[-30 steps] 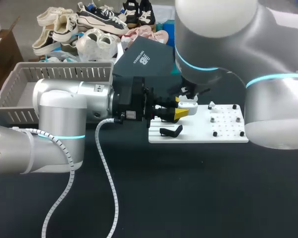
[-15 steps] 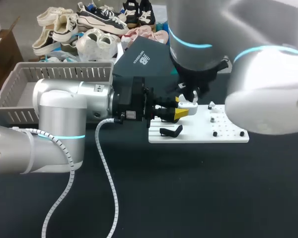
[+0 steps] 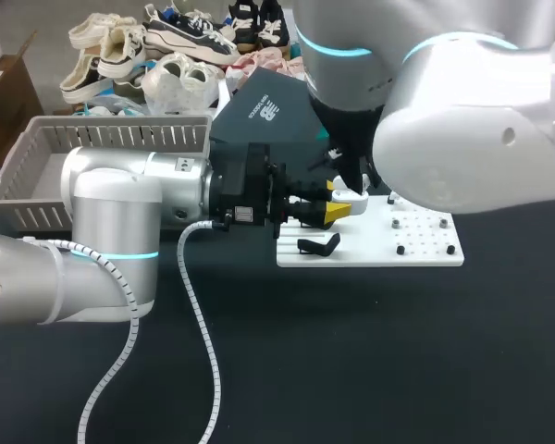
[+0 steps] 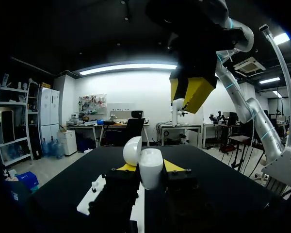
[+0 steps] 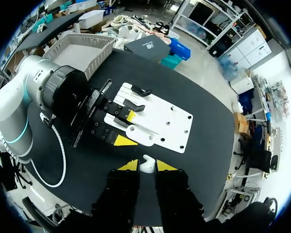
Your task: Pick up each earbud case from the left stands, insert the matching earbuds, close the lid, and place the case in the box.
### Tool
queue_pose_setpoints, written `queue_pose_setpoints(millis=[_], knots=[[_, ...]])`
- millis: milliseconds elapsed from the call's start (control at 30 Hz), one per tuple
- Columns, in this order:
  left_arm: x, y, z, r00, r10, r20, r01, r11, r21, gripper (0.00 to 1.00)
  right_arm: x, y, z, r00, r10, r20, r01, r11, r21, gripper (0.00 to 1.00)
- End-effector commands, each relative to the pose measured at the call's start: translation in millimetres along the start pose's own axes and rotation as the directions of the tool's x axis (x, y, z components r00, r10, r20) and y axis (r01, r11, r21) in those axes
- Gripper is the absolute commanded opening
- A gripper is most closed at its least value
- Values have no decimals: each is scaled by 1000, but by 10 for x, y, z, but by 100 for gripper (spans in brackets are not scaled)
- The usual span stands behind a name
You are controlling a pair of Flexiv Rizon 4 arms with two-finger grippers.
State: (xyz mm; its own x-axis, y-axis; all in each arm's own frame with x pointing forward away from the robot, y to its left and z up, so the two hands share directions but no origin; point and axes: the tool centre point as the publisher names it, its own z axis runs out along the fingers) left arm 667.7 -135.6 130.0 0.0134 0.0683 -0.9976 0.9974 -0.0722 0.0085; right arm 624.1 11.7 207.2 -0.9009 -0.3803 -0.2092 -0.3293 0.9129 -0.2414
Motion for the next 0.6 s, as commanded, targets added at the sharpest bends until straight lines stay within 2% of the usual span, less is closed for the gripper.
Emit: queue_pose_setpoints(millis=[33, 200, 300, 400, 433, 500, 600], knots=[[1, 16, 3, 1000, 0, -1, 0, 1000, 4, 0, 4, 4, -5, 1000, 1, 0, -1, 1000, 2, 0], [1, 16, 3, 1000, 0, -1, 0, 1000, 4, 0, 4, 4, -5, 1000, 1, 0, -1, 1000, 2, 0], [1, 16, 3, 1000, 0, -1, 0, 1000, 4, 0, -179, -81, 71, 987, 148, -67, -145, 989, 40, 0], [1, 16, 3, 1000, 0, -1, 0, 1000, 4, 0, -270, -187, 148, 940, 319, -118, -313, 947, 68, 0], [1, 16, 3, 1000, 0, -1, 0, 1000, 4, 0, -271, -211, 170, 932, 346, -107, -336, 936, 103, 0], [1, 16, 3, 1000, 0, -1, 0, 1000, 4, 0, -249, -227, 199, 908, 398, -130, -386, 916, 107, 0], [1, 16, 3, 1000, 0, -1, 0, 1000, 4, 0, -190, -270, 205, 875, 469, -116, -456, 881, 122, 0]])
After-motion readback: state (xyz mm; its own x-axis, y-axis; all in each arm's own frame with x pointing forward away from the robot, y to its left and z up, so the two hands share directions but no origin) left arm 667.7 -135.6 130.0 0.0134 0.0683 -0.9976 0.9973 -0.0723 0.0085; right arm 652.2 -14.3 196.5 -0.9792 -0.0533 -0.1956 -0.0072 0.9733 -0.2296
